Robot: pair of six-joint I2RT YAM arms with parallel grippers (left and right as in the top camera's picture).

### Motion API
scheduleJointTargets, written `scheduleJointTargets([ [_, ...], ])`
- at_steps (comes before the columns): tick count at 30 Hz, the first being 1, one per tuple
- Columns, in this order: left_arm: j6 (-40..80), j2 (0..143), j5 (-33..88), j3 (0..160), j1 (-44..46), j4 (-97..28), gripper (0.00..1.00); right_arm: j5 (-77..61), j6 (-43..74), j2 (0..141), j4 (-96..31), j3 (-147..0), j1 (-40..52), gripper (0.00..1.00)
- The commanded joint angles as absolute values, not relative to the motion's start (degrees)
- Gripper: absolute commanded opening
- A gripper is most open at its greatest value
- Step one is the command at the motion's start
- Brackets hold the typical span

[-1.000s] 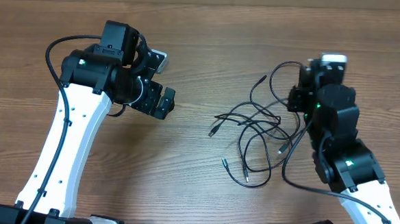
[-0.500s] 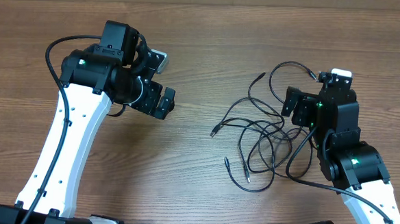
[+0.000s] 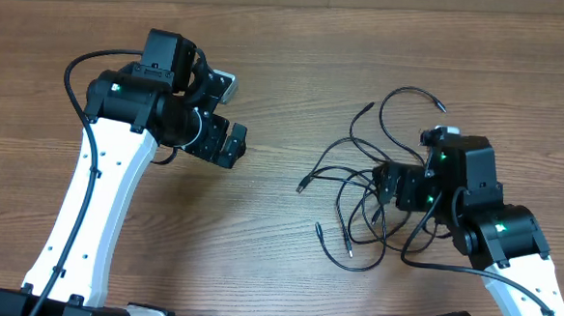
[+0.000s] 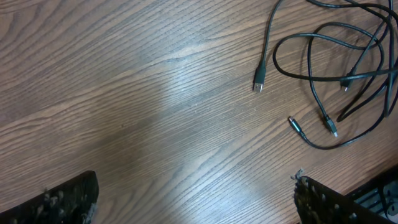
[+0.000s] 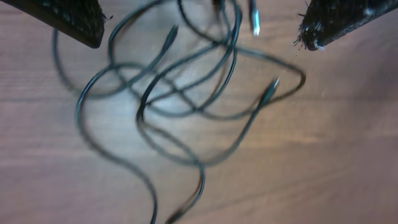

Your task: Untangle cables

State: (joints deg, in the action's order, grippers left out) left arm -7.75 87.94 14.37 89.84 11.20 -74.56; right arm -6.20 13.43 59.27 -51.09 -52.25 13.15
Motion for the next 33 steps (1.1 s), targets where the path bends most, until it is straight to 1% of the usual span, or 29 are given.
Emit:
scheduleJointTargets([
  [1,-8.99,88.07,14.46,90.85,10.9,-74.52,1.0,-10.48,11.94,59.7,-52.8,-53.63,13.1,0.98],
  [2,-8.99,88.07,14.46,90.85,10.9,-74.52,1.0,-12.01,9.63,60.1,-53.67,-53.63,13.19,0.97],
  [5,-8.99,88.07,14.46,90.85,10.9,-74.52,1.0,-19.35,2.11,61.6,-54.98,-53.6,13.21,0.97],
  [7,-8.99,88.07,14.46,90.85,10.9,-74.52,1.0,-24.82,-0.82,63.09,-54.02,-53.6,13.21,1.0],
  [9,-8.99,88.07,14.46,90.85,10.9,-74.52,1.0,-26.63,-1.91,64.62,-52.95,-53.6,13.23,1.0],
  [12,-8.99,88.07,14.46,90.85,10.9,-74.52,1.0,-26.48,-2.87,68.03,-51.27,-53.6,13.45,1.0],
  [17,-8.99,88.07,14.46,90.85,10.9,-74.52,1.0,-27.09,-9.87,72.9,-49.17,-53.6,13.54,0.99],
  [27,-8.99,88.07,14.46,90.85,10.9,-74.5,1.0,-27.2,-23.38,73.54,-43.16,-53.6,13.54,0.99],
  [30,-8.99,88.07,14.46,90.85,10.9,-74.52,1.0,-28.03,-24.14,74.83,-43.31,-53.58,13.61,0.94],
  [33,-8.99,88.07,14.46,90.85,10.9,-74.52,1.0,-32.38,-26.35,76.99,-43.33,-53.58,14.31,0.93],
])
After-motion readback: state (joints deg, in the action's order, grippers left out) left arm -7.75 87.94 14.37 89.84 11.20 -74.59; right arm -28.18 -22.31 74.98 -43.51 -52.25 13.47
